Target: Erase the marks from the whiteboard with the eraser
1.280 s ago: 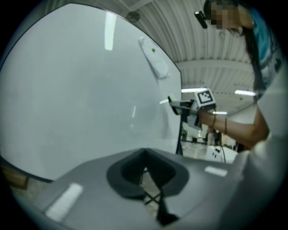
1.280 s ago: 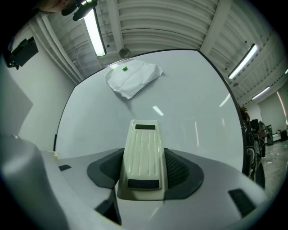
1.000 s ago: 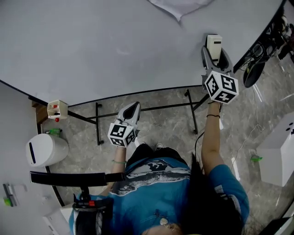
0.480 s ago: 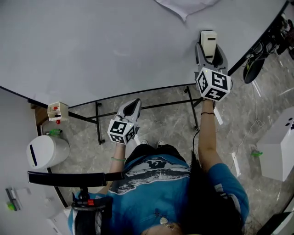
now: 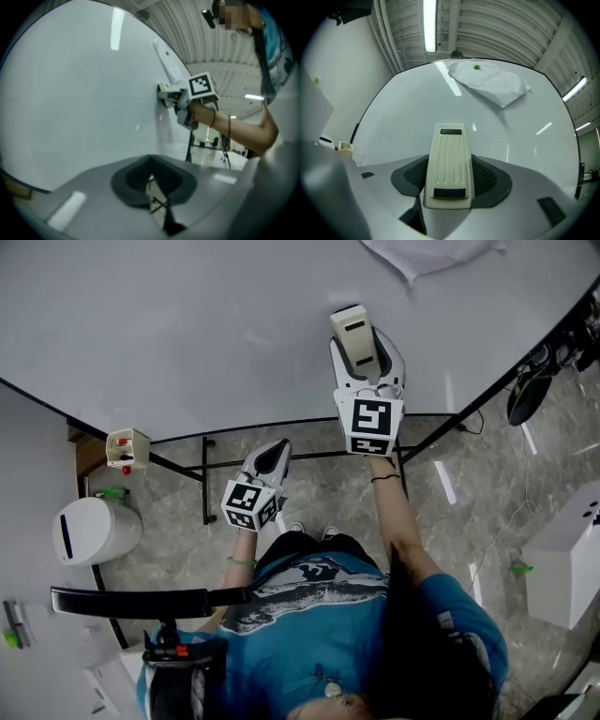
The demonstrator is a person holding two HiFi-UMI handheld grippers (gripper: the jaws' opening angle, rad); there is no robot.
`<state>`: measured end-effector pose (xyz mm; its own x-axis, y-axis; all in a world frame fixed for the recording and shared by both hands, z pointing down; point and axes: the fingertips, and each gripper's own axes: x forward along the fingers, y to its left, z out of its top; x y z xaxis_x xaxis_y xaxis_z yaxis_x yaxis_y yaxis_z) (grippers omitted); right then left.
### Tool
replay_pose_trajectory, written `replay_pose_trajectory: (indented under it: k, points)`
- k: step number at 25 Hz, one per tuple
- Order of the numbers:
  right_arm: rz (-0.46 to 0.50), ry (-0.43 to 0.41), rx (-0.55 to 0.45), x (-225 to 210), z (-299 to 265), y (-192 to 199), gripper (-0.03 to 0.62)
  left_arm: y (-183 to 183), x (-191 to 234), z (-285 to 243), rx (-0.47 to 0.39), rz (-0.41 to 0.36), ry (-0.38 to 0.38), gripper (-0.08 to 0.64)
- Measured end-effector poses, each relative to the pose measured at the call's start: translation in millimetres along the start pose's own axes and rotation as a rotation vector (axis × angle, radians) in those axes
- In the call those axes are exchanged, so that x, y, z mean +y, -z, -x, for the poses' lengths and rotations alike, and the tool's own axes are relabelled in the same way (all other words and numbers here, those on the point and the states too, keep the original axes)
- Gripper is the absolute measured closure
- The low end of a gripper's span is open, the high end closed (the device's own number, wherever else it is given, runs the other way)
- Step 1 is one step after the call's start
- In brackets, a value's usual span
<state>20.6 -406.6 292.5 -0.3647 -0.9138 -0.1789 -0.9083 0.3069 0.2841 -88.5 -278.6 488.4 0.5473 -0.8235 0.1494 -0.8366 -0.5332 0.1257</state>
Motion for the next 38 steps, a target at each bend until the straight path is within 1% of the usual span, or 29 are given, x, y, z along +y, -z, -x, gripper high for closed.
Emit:
replay_pose_trajectory:
  k: [4, 7, 10, 13, 15, 17, 24, 28, 30, 32, 35, 38]
  points:
    - [0.055, -0.089, 0.013, 49.3, -7.3, 2.5, 0.328, 1.7, 6.5, 10.2, -0.001, 0.009, -0.027, 0.557]
    - [0.075, -0.138, 0.041, 73.3, -8.8, 8.1, 0.328, 4.1, 9.6, 16.1, -0.005, 0.021, -0.045, 0.557]
    - [0.087, -0.161, 0.053, 80.6, -8.0, 10.2, 0.328, 5.4, 10.5, 18.8, -0.003, 0.023, -0.050, 0.557]
    - [0.083, -0.170, 0.032, 72.3, -3.0, 5.1, 0.328, 6.6, 12.0, 19.2, -0.002, 0.028, -0.050, 0.557]
    - [0.054, -0.148, 0.000, 53.4, 2.3, -0.9, 0.328, 7.2, 13.3, 16.7, -0.003, 0.034, -0.046, 0.557]
    - [0.006, -0.098, -0.011, 21.0, 8.7, -1.4, 0.329, 7.4, 12.0, 11.4, -0.004, 0.039, -0.033, 0.557]
    - [-0.156, 0.183, 0.031, -142.5, 46.5, 22.0, 0.328, 6.0, -11.3, -12.1, 0.004, 0.027, 0.050, 0.557]
    - [-0.218, 0.286, 0.064, -207.7, 64.9, 35.7, 0.328, 5.2, -20.2, -18.3, 0.012, 0.023, 0.082, 0.557]
    - [-0.222, 0.321, 0.077, -227.8, 72.4, 40.9, 0.328, 5.7, -24.1, -21.0, 0.016, 0.020, 0.094, 0.557]
    - [-0.214, 0.335, 0.091, -237.9, 74.3, 45.8, 0.328, 6.6, -25.8, -23.3, 0.018, 0.018, 0.099, 0.557]
    - [-0.194, 0.331, 0.108, -238.9, 68.9, 48.6, 0.328, 5.9, -26.2, -24.5, 0.020, 0.018, 0.098, 0.557]
    - [-0.198, 0.324, 0.097, -230.3, 64.5, 42.8, 0.328, 4.8, -24.0, -21.3, 0.021, 0.020, 0.090, 0.557]
